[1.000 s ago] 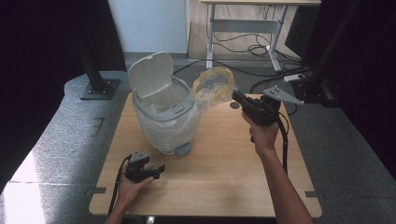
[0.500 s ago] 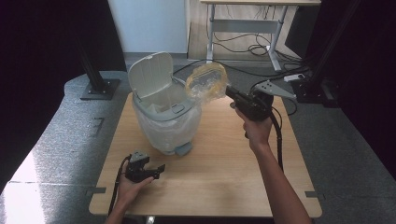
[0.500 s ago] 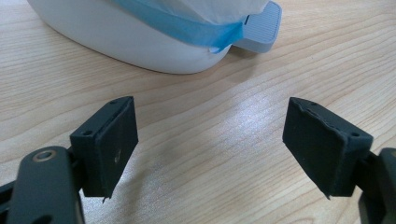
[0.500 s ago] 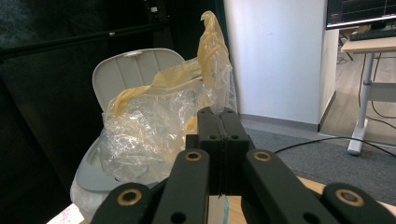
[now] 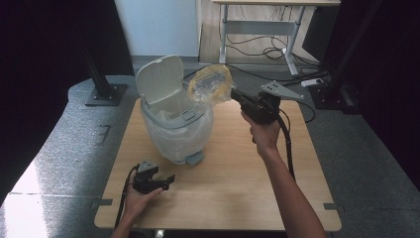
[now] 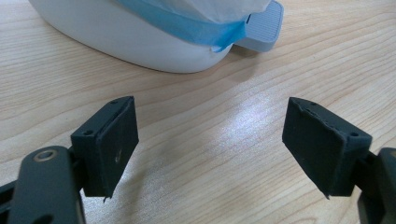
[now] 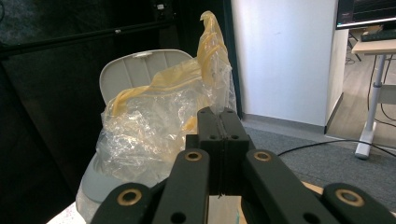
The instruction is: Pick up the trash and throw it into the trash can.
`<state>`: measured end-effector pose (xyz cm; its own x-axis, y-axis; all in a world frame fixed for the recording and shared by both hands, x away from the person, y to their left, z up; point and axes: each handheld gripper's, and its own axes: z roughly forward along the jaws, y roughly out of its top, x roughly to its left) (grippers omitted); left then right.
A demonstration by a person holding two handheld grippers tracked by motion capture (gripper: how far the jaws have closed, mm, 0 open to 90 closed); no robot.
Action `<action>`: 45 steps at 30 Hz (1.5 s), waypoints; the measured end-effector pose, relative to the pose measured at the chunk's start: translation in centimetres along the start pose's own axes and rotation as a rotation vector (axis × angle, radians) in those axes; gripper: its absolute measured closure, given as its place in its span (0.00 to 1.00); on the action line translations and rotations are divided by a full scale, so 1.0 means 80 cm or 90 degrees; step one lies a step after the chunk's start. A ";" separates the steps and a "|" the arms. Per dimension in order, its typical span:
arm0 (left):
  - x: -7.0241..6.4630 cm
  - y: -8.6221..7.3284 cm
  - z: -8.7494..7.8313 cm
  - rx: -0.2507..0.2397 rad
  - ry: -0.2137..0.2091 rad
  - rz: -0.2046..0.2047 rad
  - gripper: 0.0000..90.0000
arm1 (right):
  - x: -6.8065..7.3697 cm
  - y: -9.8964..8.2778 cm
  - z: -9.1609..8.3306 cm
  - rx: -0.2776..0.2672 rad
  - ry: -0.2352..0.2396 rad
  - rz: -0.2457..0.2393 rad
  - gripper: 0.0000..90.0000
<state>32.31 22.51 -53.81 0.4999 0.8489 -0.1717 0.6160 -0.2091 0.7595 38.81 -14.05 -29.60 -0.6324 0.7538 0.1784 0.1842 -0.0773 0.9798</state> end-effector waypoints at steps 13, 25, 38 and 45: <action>0.000 0.000 0.000 0.001 0.000 -0.001 0.20 | 0.008 0.003 0.019 0.005 0.013 0.007 1.00; 0.001 0.000 -0.001 0.000 -0.001 -0.002 0.20 | 0.014 0.000 0.033 0.008 0.022 0.010 1.00; 0.002 0.000 -0.001 0.001 -0.001 -0.003 0.20 | 0.020 0.006 0.047 0.005 0.035 0.016 1.00; 0.001 0.000 -0.001 0.000 -0.004 -0.002 0.20 | 0.026 0.007 0.063 0.010 0.043 0.016 1.00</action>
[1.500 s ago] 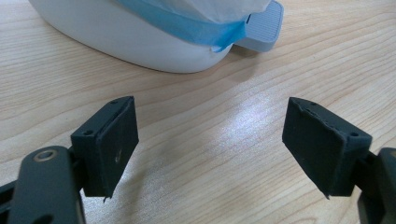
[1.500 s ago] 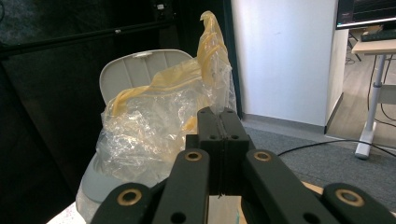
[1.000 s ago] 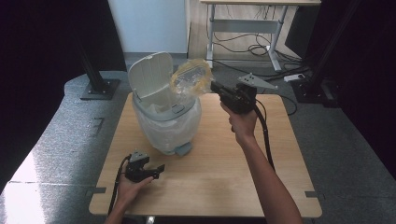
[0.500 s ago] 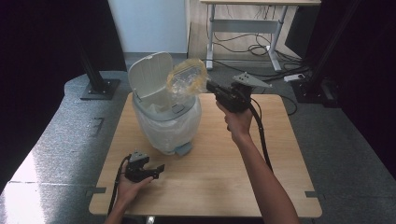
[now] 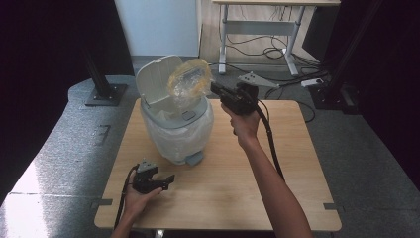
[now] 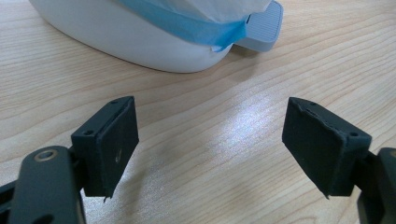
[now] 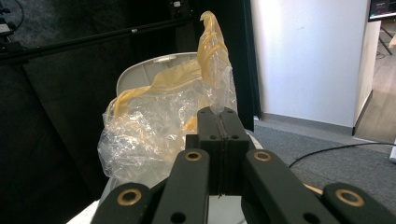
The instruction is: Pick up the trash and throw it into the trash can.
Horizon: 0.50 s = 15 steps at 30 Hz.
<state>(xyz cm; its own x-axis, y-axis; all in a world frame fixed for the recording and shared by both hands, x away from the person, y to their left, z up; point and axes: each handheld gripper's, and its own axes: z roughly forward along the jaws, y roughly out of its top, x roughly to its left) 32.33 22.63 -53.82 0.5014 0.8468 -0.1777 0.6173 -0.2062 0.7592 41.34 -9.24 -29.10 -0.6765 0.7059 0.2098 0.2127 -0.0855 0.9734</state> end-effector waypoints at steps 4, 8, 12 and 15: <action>0.001 0.000 -0.001 -0.001 0.001 -0.002 0.20 | 0.002 -0.001 0.008 0.003 0.004 0.002 1.00; 0.002 0.000 0.000 -0.002 0.000 -0.004 0.20 | 0.006 -0.001 0.016 0.002 0.010 0.004 1.00; 0.002 0.000 -0.001 -0.003 -0.003 -0.004 0.20 | 0.014 -0.002 0.026 0.006 0.017 0.001 1.00; 0.002 0.000 -0.001 -0.004 -0.003 -0.005 0.20 | 0.019 -0.002 0.034 0.011 0.021 -0.002 1.00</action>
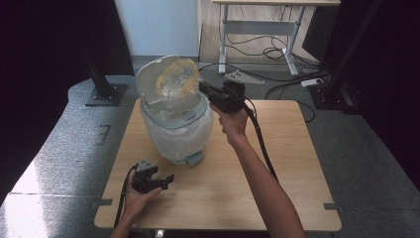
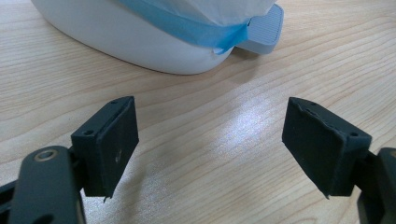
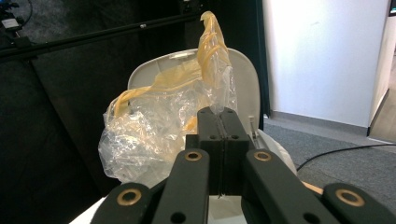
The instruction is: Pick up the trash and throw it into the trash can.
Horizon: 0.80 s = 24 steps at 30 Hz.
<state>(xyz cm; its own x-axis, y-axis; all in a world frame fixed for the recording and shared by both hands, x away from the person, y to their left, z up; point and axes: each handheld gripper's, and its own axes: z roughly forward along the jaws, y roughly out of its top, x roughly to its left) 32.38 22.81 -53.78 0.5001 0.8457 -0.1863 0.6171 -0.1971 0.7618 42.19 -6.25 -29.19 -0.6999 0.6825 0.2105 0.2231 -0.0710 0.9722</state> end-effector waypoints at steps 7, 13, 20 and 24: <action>0.002 0.000 0.000 0.000 0.001 -0.002 0.20 | 0.009 0.000 0.015 0.009 0.009 -0.008 1.00; 0.003 0.000 -0.001 0.000 0.001 -0.001 0.20 | 0.013 0.000 0.025 0.010 0.010 -0.015 0.99; 0.002 0.000 0.000 0.001 0.006 -0.001 0.20 | 0.015 -0.006 0.035 0.019 0.010 -0.022 0.96; 0.003 0.000 -0.001 -0.002 0.009 -0.005 0.20 | 0.016 -0.014 0.044 0.030 -0.031 -0.061 0.60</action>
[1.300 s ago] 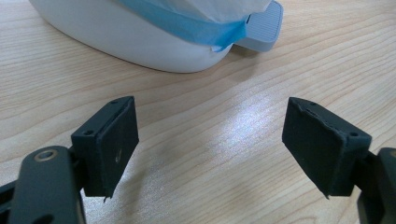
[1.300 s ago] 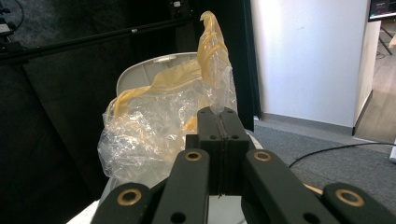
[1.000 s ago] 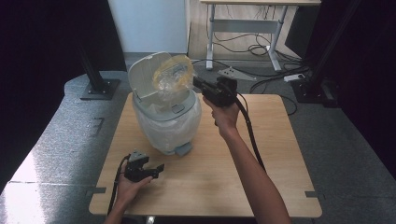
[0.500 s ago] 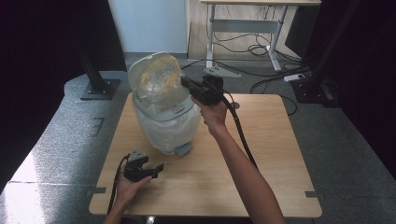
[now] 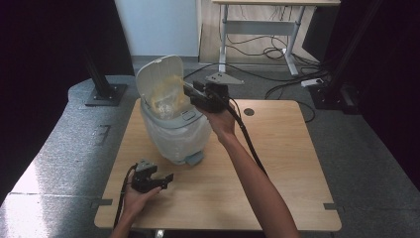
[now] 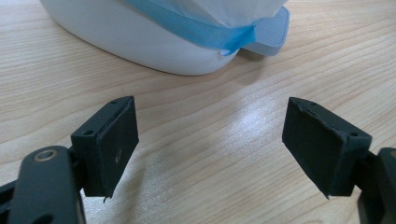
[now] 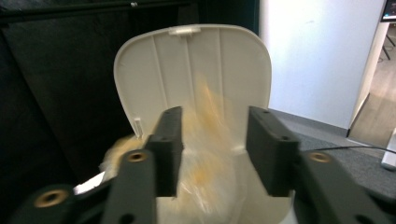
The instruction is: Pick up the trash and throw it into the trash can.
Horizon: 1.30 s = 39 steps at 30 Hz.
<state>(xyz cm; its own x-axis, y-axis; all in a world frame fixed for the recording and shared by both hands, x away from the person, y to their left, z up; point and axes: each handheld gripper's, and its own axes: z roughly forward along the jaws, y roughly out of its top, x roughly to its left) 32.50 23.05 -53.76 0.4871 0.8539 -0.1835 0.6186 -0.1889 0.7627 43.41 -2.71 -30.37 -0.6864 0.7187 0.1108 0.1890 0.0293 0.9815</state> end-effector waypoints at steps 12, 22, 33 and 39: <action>0.001 0.000 -0.001 -0.002 0.000 0.000 0.20 | -0.025 -0.012 -0.044 -0.008 -0.034 0.003 0.47; 0.000 0.005 -0.006 -0.014 -0.010 -0.019 0.20 | -0.063 -0.064 -0.117 -0.019 -0.069 0.015 0.43; 0.001 0.006 -0.009 -0.022 -0.013 -0.020 0.20 | -0.086 -0.135 -0.182 0.014 -0.101 0.008 0.43; 0.000 0.007 -0.010 -0.028 -0.020 -0.027 0.20 | -0.094 -0.183 -0.213 0.035 -0.120 0.022 0.43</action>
<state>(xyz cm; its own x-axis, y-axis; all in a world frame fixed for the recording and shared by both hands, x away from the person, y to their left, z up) 32.31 23.34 -52.83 0.4809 0.8445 -0.2356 0.6121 -0.1310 0.7798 33.84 -20.38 -42.89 -0.5357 0.8374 0.1082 0.2523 0.0365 0.9670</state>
